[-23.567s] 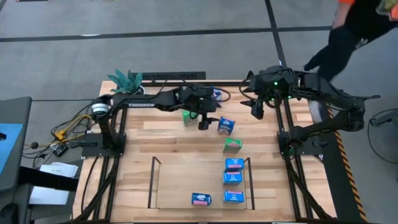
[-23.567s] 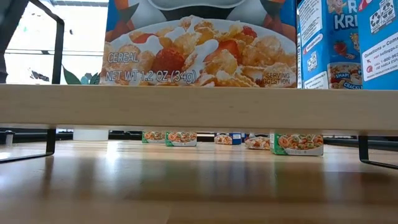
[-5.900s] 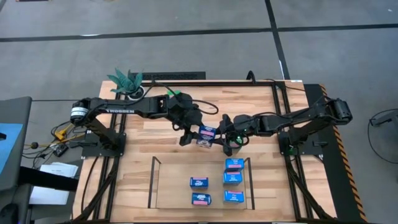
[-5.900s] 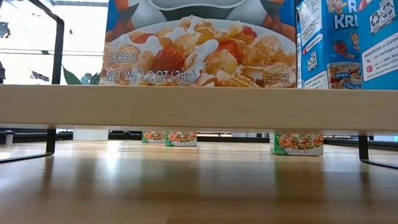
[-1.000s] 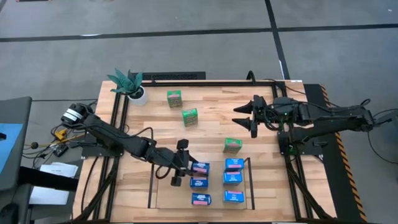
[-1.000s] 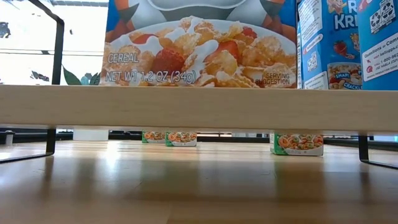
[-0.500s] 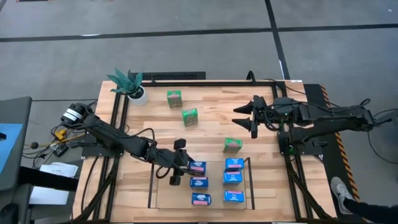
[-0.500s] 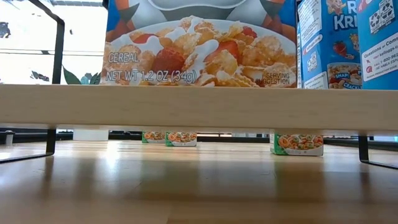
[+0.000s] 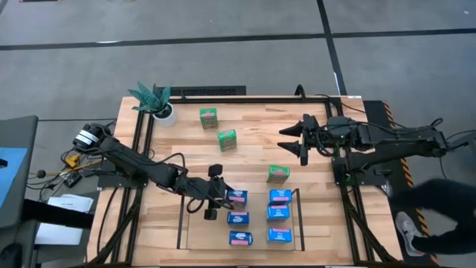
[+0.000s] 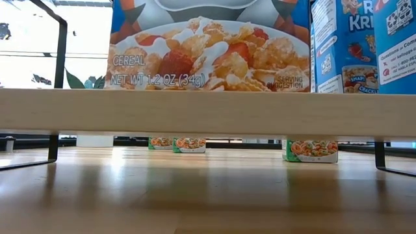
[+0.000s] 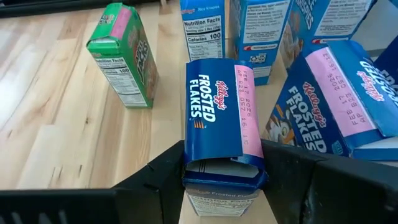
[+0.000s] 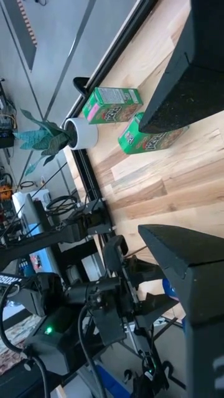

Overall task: Stack cereal on shelf
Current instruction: Put the blue cereal box on the shelf aligned with the other blue cereal box

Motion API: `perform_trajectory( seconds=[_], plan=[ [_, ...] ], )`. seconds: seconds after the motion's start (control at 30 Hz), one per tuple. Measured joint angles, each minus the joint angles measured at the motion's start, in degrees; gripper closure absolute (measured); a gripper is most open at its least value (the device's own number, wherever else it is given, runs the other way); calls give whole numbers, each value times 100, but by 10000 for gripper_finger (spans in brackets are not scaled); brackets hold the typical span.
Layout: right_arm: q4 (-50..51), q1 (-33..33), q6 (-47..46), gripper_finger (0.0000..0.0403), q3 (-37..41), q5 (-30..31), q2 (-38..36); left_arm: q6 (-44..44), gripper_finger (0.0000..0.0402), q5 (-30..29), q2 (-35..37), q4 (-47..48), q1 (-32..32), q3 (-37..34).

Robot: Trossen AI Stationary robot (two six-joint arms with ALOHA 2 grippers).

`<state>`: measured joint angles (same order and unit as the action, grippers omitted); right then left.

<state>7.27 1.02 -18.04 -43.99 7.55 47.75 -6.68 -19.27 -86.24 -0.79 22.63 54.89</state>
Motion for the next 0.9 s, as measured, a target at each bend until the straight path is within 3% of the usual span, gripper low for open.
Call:
perform_trajectory(
  seconds=[0.9],
  plan=[
    [4,0,0,127,0,0,0,146,239,-161,-120,-178,194,2]
  ],
)
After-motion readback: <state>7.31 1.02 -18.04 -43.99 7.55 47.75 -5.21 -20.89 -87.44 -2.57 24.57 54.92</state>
